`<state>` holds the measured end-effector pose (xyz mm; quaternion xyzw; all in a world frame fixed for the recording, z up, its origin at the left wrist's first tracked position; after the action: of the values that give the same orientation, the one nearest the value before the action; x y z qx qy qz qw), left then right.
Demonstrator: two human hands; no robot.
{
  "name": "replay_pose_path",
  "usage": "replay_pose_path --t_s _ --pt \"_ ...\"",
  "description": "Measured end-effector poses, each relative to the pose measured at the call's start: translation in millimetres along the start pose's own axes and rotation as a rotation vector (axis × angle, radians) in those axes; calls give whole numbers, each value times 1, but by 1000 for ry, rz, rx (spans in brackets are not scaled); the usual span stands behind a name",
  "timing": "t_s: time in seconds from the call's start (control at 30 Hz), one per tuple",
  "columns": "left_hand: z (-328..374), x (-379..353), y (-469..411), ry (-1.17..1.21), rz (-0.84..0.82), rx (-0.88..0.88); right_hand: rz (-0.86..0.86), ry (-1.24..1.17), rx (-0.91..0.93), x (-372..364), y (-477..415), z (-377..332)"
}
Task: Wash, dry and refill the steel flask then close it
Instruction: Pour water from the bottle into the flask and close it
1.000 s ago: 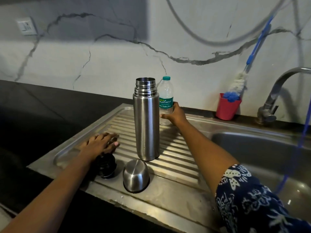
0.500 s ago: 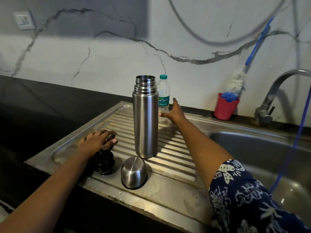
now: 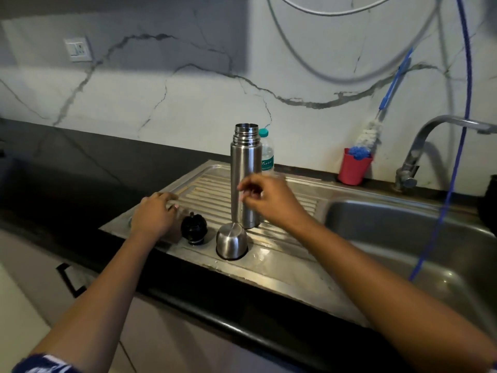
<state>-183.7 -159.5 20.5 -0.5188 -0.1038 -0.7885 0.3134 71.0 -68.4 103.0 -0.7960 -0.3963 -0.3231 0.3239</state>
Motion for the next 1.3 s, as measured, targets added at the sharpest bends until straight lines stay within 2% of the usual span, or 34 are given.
replay_pose_path --t_s 0.13,0.27,0.5,0.6,0.7,0.77,0.83,0.93,0.97,1.0,1.03,1.07,1.13,1.17,1.23,1.3 --pt "-22 3 32 -177 11 57 -340 232 47 -50 -21 -28" --pt "-26 2 38 -188 -75 69 -523 326 0 -85 -50 -29" --pt "-19 4 39 -184 -66 12 -418 284 7 -95 -54 -21" --pt "-18 2 36 -91 -132 -118 -413 288 -5 -95 -51 -18" --pt "-20 2 35 -65 -173 -140 -416 217 -22 -85 -44 -24" --pt "-21 2 31 -21 -173 -156 -347 140 25 -59 -35 -32" --pt "-19 1 26 68 -157 -164 -186 -9 22 -16 -23 -32" --pt "-11 -3 16 195 -112 -141 299 -212 -5 58 -19 7" --pt "-8 -3 11 220 -106 -122 426 -181 -36 74 -24 29" --pt "-7 -4 5 226 -102 -107 463 -80 -95 80 -33 52" --pt "-6 -5 -1 227 -91 -101 397 70 -162 80 -45 72" --pt "-4 -6 -9 216 -73 -96 255 217 -200 73 -59 92" --pt "-1 -7 -22 169 -37 -82 -58 464 -181 52 -85 116" --pt "-1 -9 -28 133 -27 -80 -157 576 -139 43 -96 121" --pt "-1 -13 -37 61 -33 -72 -289 776 -50 28 -119 129" --pt "-6 -18 -41 2 -40 -70 -403 927 -38 17 -138 135"
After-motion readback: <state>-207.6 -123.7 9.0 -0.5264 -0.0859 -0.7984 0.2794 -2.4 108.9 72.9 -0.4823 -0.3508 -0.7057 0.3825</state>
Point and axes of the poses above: each hand's wrist, its own y-axis away from the middle knuckle, its own x-axis out of the back of the hand, z = x × y, the point moved 2 cm from there along -y, towards the middle knuckle, and after that the axes turned 12 degrees about -z, right-handed, at the moved point
